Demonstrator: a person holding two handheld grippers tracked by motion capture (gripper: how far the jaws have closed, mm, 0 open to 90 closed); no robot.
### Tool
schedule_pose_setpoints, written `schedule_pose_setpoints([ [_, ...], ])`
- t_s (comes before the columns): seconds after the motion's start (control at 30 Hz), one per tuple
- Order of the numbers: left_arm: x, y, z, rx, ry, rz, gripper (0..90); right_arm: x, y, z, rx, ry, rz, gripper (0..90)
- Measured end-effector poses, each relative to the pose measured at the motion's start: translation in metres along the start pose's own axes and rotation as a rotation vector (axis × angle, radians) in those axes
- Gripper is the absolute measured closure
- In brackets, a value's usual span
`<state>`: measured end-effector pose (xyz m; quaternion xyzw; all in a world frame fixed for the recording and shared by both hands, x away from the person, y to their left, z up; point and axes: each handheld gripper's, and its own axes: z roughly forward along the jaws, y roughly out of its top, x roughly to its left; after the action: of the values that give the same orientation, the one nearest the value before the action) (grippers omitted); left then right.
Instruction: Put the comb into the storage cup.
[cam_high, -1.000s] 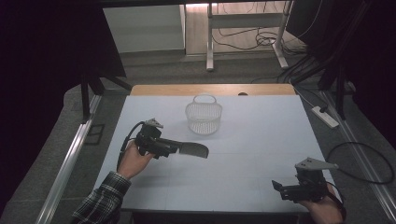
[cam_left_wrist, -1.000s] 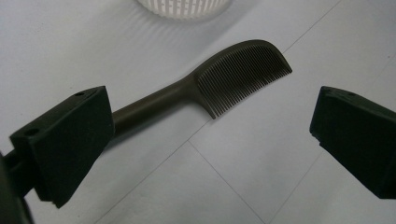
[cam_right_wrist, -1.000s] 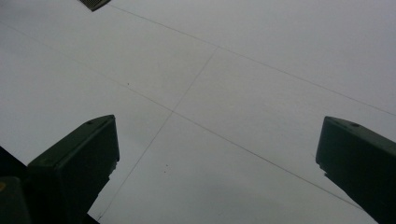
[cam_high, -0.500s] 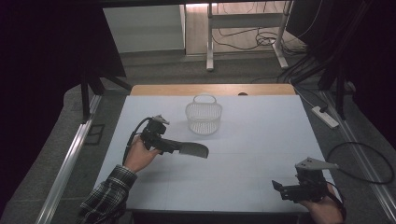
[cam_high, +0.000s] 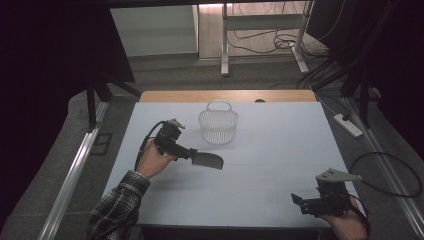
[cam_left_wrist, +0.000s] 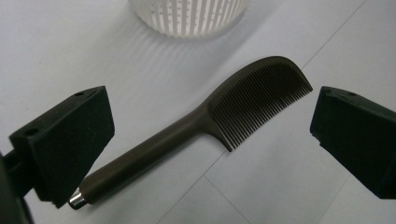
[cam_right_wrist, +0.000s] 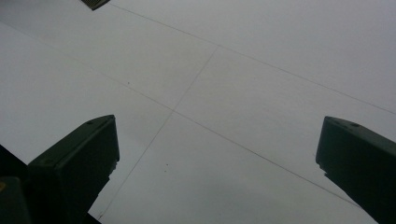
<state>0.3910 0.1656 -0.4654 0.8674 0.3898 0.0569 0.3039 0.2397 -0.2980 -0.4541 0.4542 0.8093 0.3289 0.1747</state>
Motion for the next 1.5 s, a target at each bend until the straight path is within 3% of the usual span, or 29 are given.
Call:
schedule_pose_setpoints([
  [0.13,0.000,0.003,0.002,0.011,0.015,0.000,1.2,0.000,0.000,0.000,0.001,0.002,-0.001,0.0],
  [0.27,0.002,0.004,0.003,0.016,0.021,0.003,11.2,0.000,0.000,0.000,0.001,0.002,-0.002,0.0],
  [0.4,0.003,0.004,0.004,0.026,0.065,0.009,31.3,0.000,0.000,0.000,0.003,0.003,-0.002,0.0],
  [0.6,0.008,0.005,0.004,0.034,0.051,0.001,67.3,0.000,0.000,0.001,0.008,0.004,-0.004,0.0],
  [0.77,0.012,0.006,0.008,0.033,0.044,-0.029,87.3,0.000,0.000,0.001,0.010,0.005,-0.002,0.0],
  [0.97,0.015,0.009,0.014,0.039,0.012,-0.062,89.1,0.000,0.000,0.001,0.013,0.007,-0.002,0.0],
  [1.5,0.023,0.001,0.044,0.098,0.036,-0.079,89.1,0.000,0.000,0.002,0.018,0.009,-0.003,0.0],
])
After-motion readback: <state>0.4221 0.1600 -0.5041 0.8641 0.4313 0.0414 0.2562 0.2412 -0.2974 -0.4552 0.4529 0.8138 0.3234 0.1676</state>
